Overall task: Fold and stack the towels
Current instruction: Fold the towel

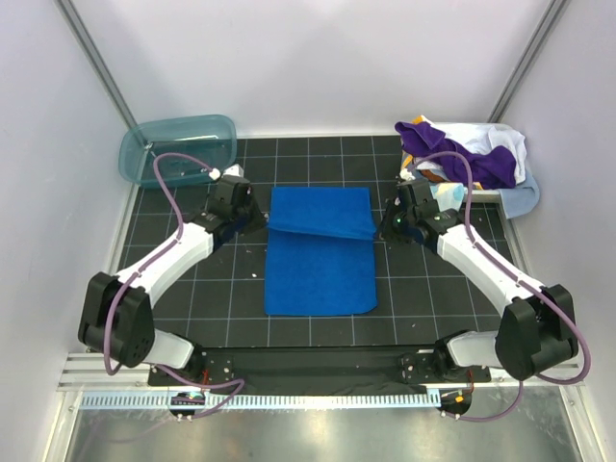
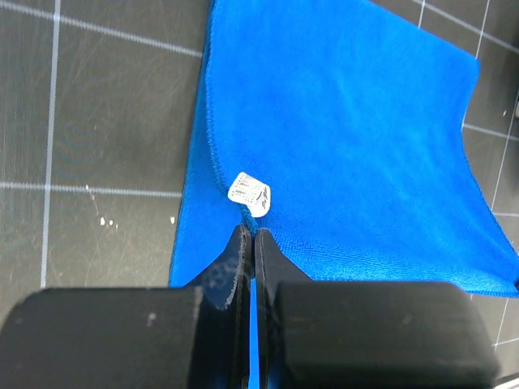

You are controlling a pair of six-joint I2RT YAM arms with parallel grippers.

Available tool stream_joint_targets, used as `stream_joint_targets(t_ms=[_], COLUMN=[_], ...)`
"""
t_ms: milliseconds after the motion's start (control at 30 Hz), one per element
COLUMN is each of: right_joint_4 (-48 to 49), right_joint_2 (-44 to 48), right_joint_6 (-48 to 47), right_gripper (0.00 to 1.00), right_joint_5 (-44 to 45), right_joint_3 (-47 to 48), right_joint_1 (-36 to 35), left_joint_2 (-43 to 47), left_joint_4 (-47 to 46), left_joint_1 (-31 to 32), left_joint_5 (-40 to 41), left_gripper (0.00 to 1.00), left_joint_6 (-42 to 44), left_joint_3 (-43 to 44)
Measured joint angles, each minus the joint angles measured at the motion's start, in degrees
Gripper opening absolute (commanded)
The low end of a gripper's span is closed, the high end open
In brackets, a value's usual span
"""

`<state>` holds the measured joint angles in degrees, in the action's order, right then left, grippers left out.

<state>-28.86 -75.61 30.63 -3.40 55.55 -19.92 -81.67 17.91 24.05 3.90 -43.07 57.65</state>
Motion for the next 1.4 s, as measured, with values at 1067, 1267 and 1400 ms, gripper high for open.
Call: stream_joint_targets(t_ms=[1067, 1267, 1400], right_joint_4=[-0.6, 1.0, 1.4], right_joint_2=[8.0, 7.2, 7.0], right_joint_6=[3.6, 4.3, 4.3], right_gripper=[0.01, 0.01, 0.01], right_joint_5=[0.7, 0.7, 0.8], right_joint_3=[-10.4, -13.9, -13.9], right_joint_1=[-4.1, -4.7, -4.7], left_joint_2=[8.3, 8.0, 7.7], left_joint_4=[4.7, 4.2, 3.9], left_joint_1=[3.1, 4.2, 4.2], left_joint_5=[-0.2, -0.7, -0.8], left_gripper=[0.00, 0.00, 0.00], left_joint_6=[-0.7, -1.7, -1.7], left_joint_3=[-9.9, -13.2, -13.3])
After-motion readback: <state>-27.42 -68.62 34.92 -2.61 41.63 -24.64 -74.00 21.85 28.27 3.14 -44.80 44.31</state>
